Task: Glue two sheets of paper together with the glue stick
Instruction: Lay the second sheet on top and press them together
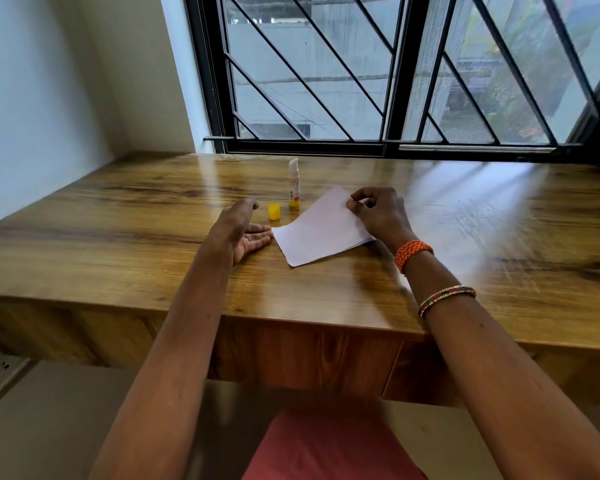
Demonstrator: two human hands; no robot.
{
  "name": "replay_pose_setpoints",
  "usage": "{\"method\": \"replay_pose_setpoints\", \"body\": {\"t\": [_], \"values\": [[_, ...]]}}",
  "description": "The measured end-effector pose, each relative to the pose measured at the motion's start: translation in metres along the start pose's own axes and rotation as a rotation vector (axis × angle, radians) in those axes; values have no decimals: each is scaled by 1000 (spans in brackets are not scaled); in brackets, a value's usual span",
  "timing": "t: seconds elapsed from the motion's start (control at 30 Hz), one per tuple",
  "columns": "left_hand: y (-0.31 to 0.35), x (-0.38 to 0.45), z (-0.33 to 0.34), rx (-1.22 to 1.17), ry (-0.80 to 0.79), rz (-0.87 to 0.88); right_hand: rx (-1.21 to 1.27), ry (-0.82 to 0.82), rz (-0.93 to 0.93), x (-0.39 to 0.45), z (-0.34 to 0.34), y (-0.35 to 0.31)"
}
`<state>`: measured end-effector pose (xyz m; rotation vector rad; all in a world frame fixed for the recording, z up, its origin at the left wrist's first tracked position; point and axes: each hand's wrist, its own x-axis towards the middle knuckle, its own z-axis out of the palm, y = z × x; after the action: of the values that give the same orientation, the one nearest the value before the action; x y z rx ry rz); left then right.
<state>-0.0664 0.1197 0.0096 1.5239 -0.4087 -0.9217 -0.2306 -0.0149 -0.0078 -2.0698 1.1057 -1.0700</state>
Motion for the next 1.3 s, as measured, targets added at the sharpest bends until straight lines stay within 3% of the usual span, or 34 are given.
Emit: {"method": "replay_pose_setpoints", "body": {"t": [0.53, 0.97, 1.3], "values": [[-3, 8, 7, 75, 94, 64, -3, 0, -77, 11, 10, 8], [-18, 10, 19, 658, 293, 306, -160, -53, -138, 20, 17, 18], [-20, 12, 26, 792, 319, 378, -231, -102, -109, 17, 9, 23]]}}
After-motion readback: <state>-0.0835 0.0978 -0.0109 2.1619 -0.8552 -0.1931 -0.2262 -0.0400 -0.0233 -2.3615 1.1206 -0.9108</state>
